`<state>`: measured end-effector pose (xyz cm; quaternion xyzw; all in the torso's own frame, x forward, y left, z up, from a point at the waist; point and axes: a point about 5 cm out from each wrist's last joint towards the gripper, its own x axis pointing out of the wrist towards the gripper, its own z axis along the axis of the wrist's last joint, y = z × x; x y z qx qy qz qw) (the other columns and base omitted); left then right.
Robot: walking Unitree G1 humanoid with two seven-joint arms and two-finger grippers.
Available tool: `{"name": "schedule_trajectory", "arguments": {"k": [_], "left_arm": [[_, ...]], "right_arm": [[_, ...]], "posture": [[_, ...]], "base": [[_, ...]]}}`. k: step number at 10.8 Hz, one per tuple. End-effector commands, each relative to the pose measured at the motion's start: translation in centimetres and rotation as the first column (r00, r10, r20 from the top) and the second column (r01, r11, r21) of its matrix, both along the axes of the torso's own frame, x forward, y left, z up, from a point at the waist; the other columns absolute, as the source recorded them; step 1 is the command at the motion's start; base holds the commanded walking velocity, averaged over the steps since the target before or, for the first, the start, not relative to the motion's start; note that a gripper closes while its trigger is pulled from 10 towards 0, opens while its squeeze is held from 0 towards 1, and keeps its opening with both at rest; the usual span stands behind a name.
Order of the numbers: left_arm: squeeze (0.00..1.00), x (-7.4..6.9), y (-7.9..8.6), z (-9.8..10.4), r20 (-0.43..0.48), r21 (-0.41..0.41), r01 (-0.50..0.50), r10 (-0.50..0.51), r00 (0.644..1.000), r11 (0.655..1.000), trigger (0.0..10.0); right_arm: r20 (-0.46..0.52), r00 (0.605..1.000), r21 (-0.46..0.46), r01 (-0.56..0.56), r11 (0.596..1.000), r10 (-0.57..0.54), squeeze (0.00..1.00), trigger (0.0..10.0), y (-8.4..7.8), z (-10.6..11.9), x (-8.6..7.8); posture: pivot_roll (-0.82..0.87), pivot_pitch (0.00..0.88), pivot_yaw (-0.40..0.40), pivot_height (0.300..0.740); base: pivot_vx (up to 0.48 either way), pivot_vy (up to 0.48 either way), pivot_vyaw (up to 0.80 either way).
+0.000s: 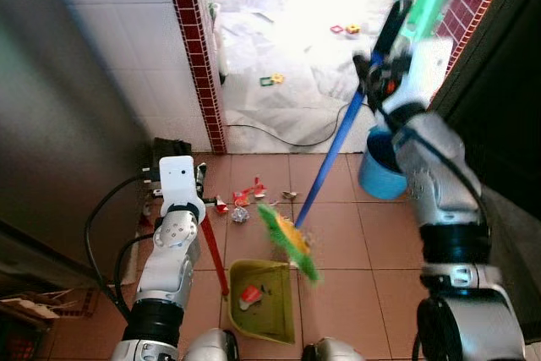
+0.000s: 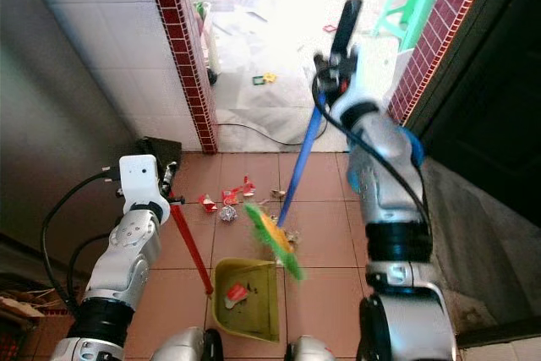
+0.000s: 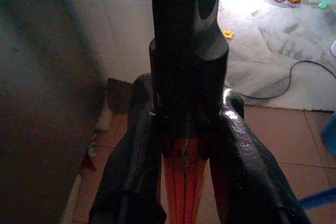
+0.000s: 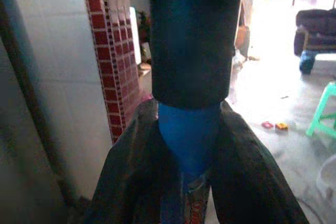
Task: Sweep floor
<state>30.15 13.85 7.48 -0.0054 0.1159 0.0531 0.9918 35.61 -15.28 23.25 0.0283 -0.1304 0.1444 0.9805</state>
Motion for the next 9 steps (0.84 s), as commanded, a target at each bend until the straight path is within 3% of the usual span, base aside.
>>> {"name": "schedule_trajectory", "arguments": {"k": [1, 3, 4, 5, 6, 7, 9], "left_arm": [[0.0, -0.2, 1.0, -0.7, -0.043, 0.071, -0.025, 0.028, 0.999, 0.997, 10.0], [0.0, 0.0, 0.9, -0.7, -0.046, 0.078, -0.025, 0.028, 0.999, 0.997, 10.0], [0.0, 0.0, 0.9, -0.8, -0.047, 0.078, -0.025, 0.029, 0.998, 0.997, 10.0], [0.0, 0.0, 0.9, -0.8, -0.048, 0.078, -0.026, 0.03, 0.998, 0.997, 10.0], [0.0, 0.1, 1.0, -0.7, -0.041, 0.077, -0.037, 0.04, 0.998, 0.996, 10.0], [0.0, 0.2, 2.1, -0.2, 0.012, 0.101, -0.146, 0.146, 0.989, 0.984, 10.0], [0.0, 0.3, 2.9, -0.1, 0.019, 0.111, -0.267, 0.267, 0.964, 0.957, 10.0]], "right_arm": [[0.12, 0.992, -0.003, -0.026, 1.0, 0.026, 0.0, 10.0, 0.5, 2.6, -0.4], [0.17, 0.985, -0.03, 0.021, 0.999, -0.016, 0.0, 10.0, -0.1, 3.2, -0.3], [0.207, 0.978, -0.104, 0.063, 0.993, -0.041, 0.0, 10.0, -0.4, 3.3, -0.4], [0.197, 0.979, -0.165, 0.096, 0.982, -0.062, 0.0, 10.0, -0.6, 2.1, -0.4], [0.146, 0.986, -0.176, 0.108, 0.978, -0.083, 0.0, 10.0, -0.7, 0.2, -0.4], [0.036, 0.996, -0.162, 0.087, 0.983, -0.083, 0.0, 10.0, -0.1, -3.0, -0.6], [-0.055, 0.996, -0.125, 0.063, 0.99, -0.07, 0.0, 10.0, 0.5, -5.1, -0.8]], "posture": [[-0.06, 0.075, 0.041, 0.74], [-0.06, 0.069, 0.038, 0.74], [-0.06, 0.069, 0.038, 0.74], [-0.06, 0.068, 0.038, 0.74], [-0.06, 0.069, 0.035, 0.74], [-0.05, 0.07, 0.039, 0.74], [-0.04, 0.076, 0.039, 0.74]], "base": [[0.0, 0.0, 0.0], [0.0, 0.0, 0.0], [0.0, 0.0, 0.0], [0.0, 0.0, 0.0], [0.0, 0.0, 0.0], [0.0, 0.0, 0.0], [0.0, 0.0, 0.0]]}}
